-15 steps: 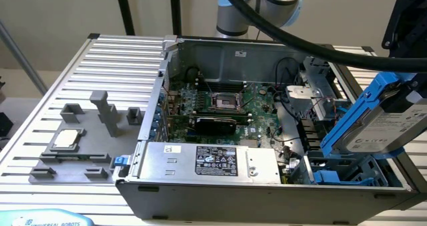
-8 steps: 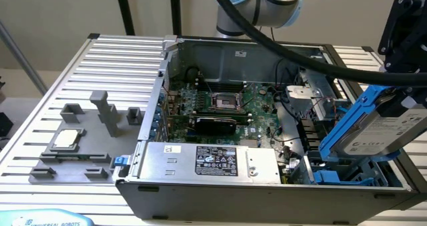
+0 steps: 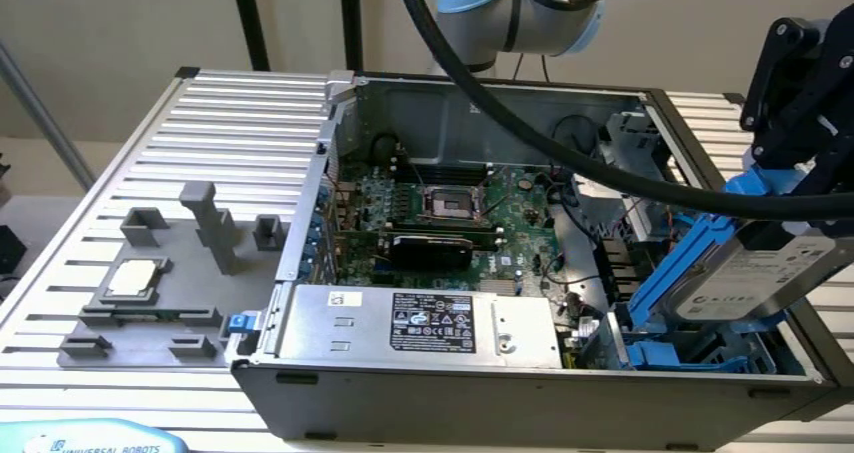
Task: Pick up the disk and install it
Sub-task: 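Insert the disk into the insertion slot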
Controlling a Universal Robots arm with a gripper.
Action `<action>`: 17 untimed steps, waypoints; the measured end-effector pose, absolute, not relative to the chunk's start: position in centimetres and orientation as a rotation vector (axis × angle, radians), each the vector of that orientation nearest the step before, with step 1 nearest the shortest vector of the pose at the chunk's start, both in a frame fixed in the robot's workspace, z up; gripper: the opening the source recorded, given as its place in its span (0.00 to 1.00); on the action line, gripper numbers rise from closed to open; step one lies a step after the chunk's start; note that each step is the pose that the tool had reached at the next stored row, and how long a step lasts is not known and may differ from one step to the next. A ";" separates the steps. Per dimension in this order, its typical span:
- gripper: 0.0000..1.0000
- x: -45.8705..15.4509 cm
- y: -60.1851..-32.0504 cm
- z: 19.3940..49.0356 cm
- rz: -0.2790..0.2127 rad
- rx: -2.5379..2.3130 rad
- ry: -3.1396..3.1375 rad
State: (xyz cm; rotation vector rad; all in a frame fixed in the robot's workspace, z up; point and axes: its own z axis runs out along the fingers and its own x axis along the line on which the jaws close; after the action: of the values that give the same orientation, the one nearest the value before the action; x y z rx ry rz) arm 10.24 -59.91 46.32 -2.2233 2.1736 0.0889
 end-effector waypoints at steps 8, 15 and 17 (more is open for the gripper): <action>0.33 10.3 -59.9 45.9 0.093 -2.225 2.176; 0.33 10.5 -59.9 45.6 0.093 -2.225 2.176; 0.33 10.5 -59.9 45.5 0.093 -2.225 2.176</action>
State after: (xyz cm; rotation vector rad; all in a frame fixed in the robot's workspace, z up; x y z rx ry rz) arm 10.48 -59.87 45.45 -2.2253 2.1760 0.0929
